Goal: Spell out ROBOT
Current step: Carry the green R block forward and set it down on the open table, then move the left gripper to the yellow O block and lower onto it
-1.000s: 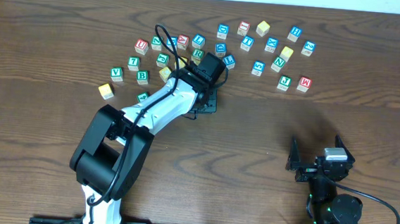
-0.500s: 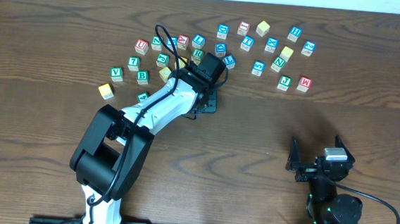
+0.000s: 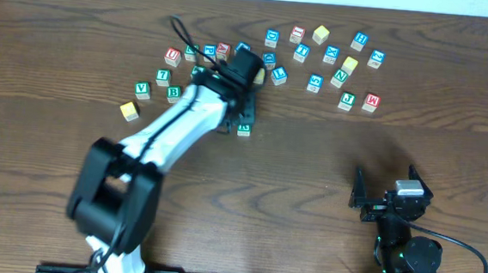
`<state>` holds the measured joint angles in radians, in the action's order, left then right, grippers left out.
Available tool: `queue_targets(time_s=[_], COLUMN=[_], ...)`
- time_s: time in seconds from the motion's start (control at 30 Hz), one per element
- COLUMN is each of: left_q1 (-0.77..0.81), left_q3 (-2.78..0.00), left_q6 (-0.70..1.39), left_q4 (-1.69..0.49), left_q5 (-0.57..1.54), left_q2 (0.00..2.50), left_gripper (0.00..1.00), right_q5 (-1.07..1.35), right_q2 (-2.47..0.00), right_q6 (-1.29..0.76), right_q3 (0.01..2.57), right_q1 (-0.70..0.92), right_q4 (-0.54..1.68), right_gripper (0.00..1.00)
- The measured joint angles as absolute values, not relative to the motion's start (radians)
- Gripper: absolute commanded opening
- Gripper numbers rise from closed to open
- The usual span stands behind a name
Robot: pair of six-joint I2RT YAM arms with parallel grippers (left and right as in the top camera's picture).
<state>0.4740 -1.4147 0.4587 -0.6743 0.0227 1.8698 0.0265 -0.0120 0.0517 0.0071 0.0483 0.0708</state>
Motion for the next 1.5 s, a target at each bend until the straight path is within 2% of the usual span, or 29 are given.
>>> queue_targets(time_s=[0.2, 0.47, 0.87, 1.0, 1.2, 1.5], left_q1=[0.413, 0.369, 0.367, 0.368, 0.38, 0.425], left_q3=[-1.429, -1.44, -1.671, -1.804, -2.053, -2.075], left_q6=[0.44, 0.405, 0.319, 0.294, 0.27, 0.274], left_q4=[-0.681, -0.73, -0.806, -0.859, -0.956, -0.965], left_q5=[0.023, 0.023, 0.022, 0.022, 0.02, 0.02], left_q2=[1.742, 1.693, 1.695, 1.755, 1.988, 2.222], left_gripper=[0.48, 0.48, 0.48, 0.53, 0.55, 0.56], right_q5=[0.026, 0.027, 0.027, 0.027, 0.027, 0.027], right_q2=[-0.012, -0.012, -0.012, -0.012, -0.012, -0.012], right_q6=[0.052, 0.052, 0.052, 0.052, 0.052, 0.052], right_q3=[0.007, 0.007, 0.007, 0.007, 0.007, 0.007], right_q1=[0.048, 0.048, 0.048, 0.048, 0.048, 0.048], right_q4=[0.07, 0.07, 0.07, 0.071, 0.071, 0.071], right_gripper=[0.99, 0.99, 0.99, 0.99, 0.99, 0.99])
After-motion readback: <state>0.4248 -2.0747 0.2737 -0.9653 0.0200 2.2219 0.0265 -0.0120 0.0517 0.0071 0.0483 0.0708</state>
